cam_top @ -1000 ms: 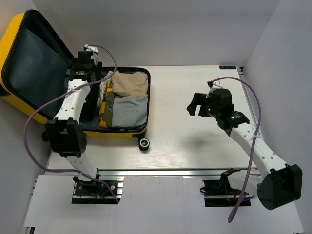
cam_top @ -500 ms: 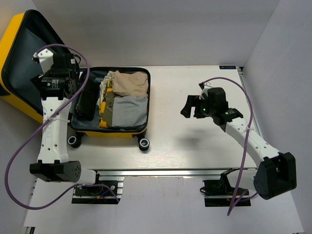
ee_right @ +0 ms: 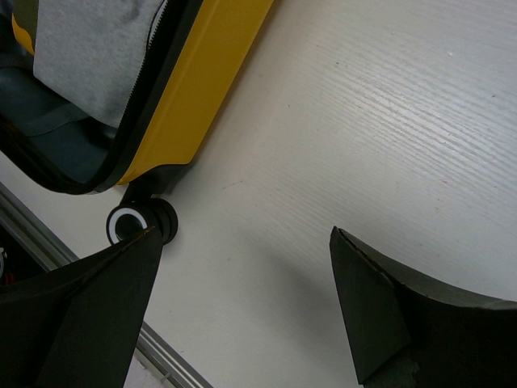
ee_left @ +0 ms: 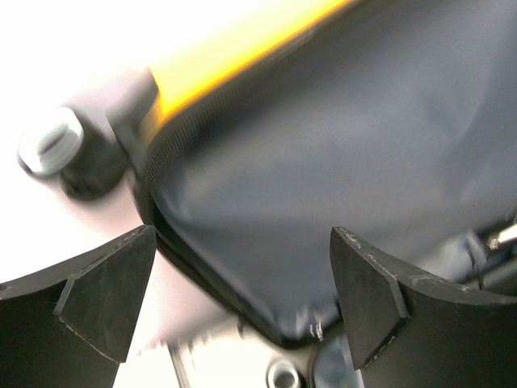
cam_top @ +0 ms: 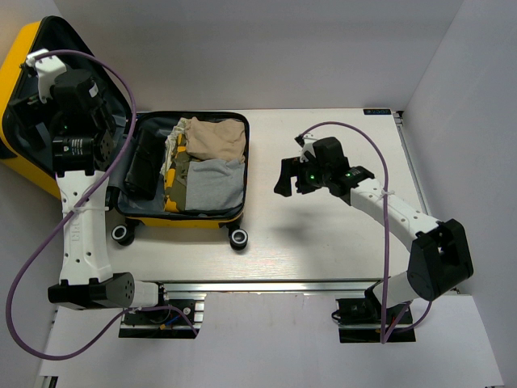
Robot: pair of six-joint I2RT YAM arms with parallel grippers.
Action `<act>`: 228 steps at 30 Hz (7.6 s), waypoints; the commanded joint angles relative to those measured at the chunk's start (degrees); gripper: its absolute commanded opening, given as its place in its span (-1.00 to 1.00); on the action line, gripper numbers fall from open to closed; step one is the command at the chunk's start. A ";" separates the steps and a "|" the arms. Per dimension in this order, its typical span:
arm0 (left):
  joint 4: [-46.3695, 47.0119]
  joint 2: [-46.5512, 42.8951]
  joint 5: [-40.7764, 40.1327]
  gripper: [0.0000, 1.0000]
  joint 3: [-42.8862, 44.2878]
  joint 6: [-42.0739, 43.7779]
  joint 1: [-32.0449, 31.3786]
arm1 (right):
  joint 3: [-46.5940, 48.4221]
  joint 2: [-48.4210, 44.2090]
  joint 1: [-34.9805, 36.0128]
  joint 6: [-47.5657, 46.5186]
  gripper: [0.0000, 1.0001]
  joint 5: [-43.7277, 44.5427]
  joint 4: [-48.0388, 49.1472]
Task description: Pack the luggage
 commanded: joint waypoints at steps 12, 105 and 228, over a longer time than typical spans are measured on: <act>42.95 -0.97 9.92 0.96 -9.58 47.56 1.54 | 7.11 6.45 5.20 2.25 0.79 5.69 -2.59; -16.19 27.61 29.52 0.96 6.96 -26.25 15.95 | 11.67 13.38 13.81 3.13 0.79 6.40 -1.27; 9.48 -7.29 59.06 0.94 -52.30 -35.47 -13.58 | 50.63 40.99 -33.60 10.32 0.79 29.26 -33.71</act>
